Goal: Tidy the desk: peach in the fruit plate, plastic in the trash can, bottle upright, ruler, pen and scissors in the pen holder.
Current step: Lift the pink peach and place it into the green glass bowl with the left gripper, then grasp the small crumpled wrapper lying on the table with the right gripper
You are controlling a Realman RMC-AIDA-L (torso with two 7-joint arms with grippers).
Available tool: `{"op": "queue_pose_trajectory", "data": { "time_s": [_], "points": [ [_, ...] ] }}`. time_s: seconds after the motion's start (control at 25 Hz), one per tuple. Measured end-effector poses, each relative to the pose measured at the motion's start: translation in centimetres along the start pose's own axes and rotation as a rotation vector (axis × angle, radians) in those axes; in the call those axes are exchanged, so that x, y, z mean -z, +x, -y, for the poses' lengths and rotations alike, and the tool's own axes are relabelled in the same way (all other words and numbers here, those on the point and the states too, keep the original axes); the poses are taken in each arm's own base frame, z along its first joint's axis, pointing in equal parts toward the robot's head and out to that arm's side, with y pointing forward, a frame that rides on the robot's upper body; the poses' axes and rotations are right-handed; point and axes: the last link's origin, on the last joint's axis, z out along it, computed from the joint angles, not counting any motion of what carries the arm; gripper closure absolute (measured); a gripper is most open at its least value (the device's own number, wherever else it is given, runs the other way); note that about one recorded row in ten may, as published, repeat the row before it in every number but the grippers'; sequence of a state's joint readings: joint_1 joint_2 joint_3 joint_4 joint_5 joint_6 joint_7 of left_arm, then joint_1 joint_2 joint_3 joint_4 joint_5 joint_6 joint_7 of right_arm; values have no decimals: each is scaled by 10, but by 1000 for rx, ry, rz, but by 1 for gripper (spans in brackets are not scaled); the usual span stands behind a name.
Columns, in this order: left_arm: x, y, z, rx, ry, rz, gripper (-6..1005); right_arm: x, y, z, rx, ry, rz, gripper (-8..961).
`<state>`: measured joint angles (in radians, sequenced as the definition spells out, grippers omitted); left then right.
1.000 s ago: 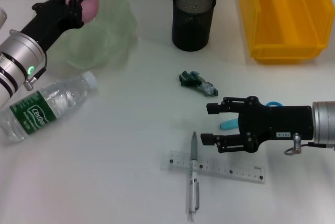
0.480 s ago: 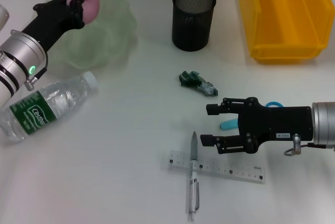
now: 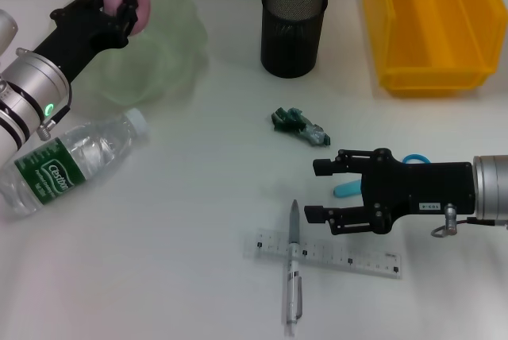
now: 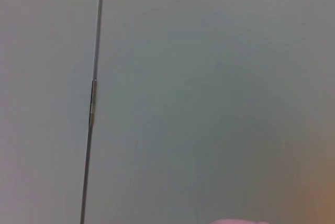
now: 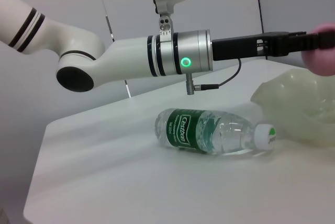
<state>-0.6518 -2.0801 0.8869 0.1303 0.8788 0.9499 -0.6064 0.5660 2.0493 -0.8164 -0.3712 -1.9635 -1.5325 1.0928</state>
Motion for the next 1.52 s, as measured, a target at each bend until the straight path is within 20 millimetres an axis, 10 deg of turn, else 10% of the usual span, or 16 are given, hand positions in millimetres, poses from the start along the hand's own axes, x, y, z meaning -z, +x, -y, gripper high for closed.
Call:
{"op": "queue_pose_trajectory", "data": {
  "time_s": [0.64, 1.0, 1.52],
  "points": [
    [0, -1, 1, 9, 5, 7, 198, 1, 1, -1, -4, 3, 1, 177],
    [3, 2, -5, 28, -41, -26, 198, 2, 2, -1, -2, 8, 3, 177],
    [55, 13, -66, 32, -665, -26, 198, 6, 3, 1, -2, 16, -1, 176]
  ]
}}
